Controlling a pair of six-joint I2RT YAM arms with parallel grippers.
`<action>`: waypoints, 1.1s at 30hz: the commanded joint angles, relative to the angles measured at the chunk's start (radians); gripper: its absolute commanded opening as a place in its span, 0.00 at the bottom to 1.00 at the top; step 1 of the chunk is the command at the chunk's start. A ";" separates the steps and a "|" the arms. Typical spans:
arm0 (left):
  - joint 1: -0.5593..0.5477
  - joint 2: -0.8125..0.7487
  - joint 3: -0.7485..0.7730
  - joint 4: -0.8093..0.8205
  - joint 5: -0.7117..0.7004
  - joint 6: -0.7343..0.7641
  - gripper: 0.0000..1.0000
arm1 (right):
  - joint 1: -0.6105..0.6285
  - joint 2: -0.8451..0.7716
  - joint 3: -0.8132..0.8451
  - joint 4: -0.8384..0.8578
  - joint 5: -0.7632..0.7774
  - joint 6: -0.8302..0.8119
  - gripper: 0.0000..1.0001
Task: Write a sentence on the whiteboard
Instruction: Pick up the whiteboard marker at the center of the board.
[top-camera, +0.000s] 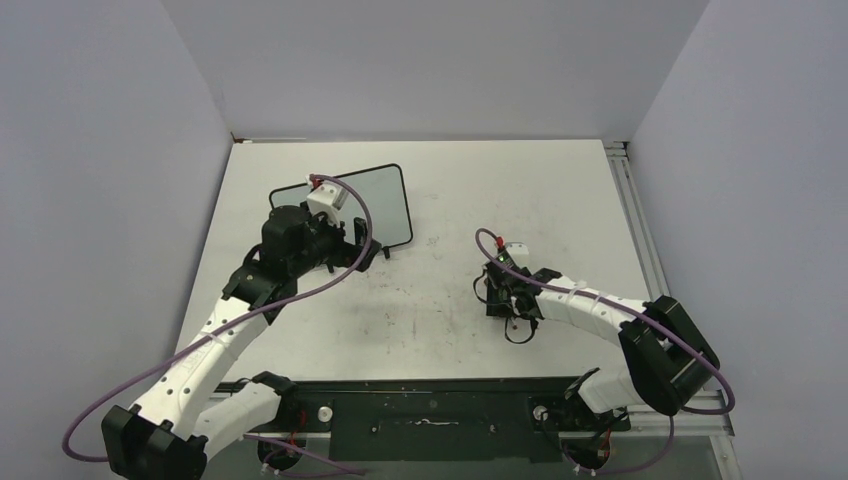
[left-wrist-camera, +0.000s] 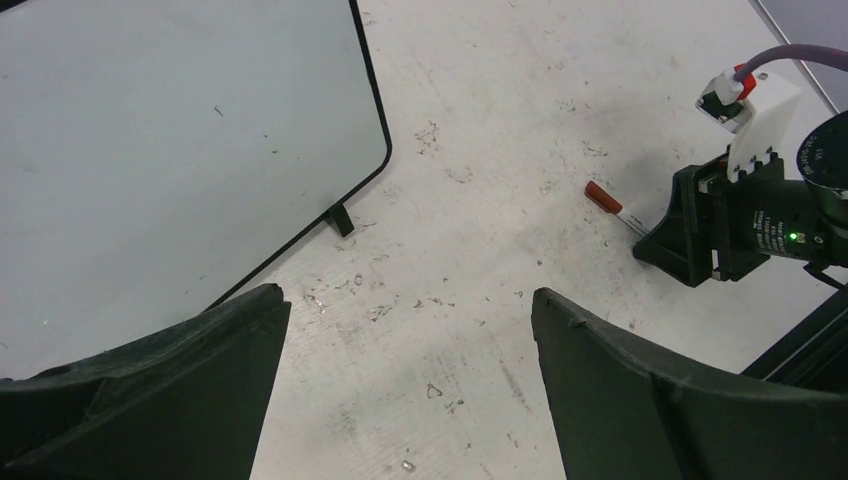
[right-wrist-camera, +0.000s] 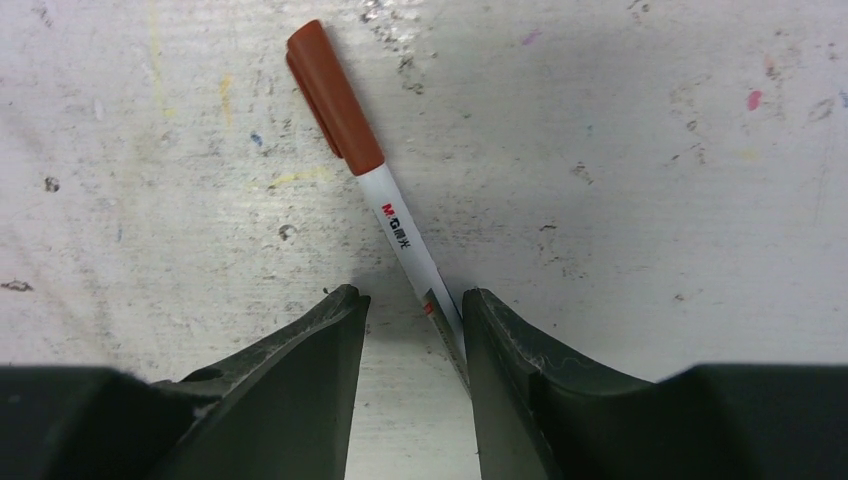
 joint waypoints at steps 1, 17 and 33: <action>-0.021 -0.009 -0.005 0.062 0.080 0.044 0.91 | 0.028 0.012 0.023 0.037 -0.036 -0.018 0.40; -0.090 -0.046 -0.040 0.082 0.124 0.117 0.91 | 0.050 0.049 0.014 0.046 0.019 -0.014 0.07; -0.595 -0.270 -0.246 0.027 -0.041 0.454 0.88 | 0.054 -0.216 0.190 -0.300 -0.615 -0.173 0.05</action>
